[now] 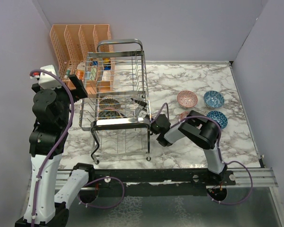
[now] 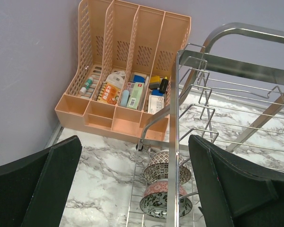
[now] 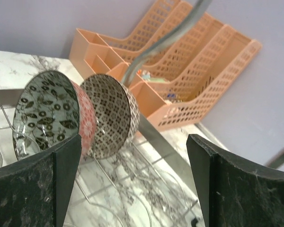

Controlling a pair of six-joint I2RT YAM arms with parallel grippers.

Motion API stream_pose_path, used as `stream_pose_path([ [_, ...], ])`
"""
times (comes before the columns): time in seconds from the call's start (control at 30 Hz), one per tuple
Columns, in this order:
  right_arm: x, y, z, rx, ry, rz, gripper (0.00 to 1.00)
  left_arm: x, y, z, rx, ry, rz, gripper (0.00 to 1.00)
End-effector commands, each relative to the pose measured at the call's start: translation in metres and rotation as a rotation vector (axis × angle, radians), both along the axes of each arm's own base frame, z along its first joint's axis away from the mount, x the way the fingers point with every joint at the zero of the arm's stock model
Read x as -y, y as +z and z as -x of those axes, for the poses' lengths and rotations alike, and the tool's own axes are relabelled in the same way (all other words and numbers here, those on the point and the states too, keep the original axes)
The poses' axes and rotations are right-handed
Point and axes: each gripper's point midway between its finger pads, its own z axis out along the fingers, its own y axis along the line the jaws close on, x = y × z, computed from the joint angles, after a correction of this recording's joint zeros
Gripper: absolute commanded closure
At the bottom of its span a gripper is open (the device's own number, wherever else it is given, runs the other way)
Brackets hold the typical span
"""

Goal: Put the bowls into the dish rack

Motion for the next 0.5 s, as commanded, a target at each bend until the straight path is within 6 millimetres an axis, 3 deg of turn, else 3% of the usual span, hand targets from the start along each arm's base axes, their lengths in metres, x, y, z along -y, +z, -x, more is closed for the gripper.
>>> stream_pose_path([
  [0.0, 0.041, 0.056, -0.006, 0.028, -0.085, -0.251, 0.08, 0.003, 0.015, 0.006, 0.047, -0.017, 0.012, 0.01],
  [0.23, 0.087, 0.067, -0.011, -0.089, -0.208, -0.326, 0.08, 0.001, 0.014, 0.009, 0.047, -0.010, 0.004, 0.01],
  [0.47, 0.119, 0.024, -0.026, -0.443, -0.443, -0.186, 0.07, 0.005, 0.020, 0.014, 0.067, -0.038, 0.012, 0.01],
])
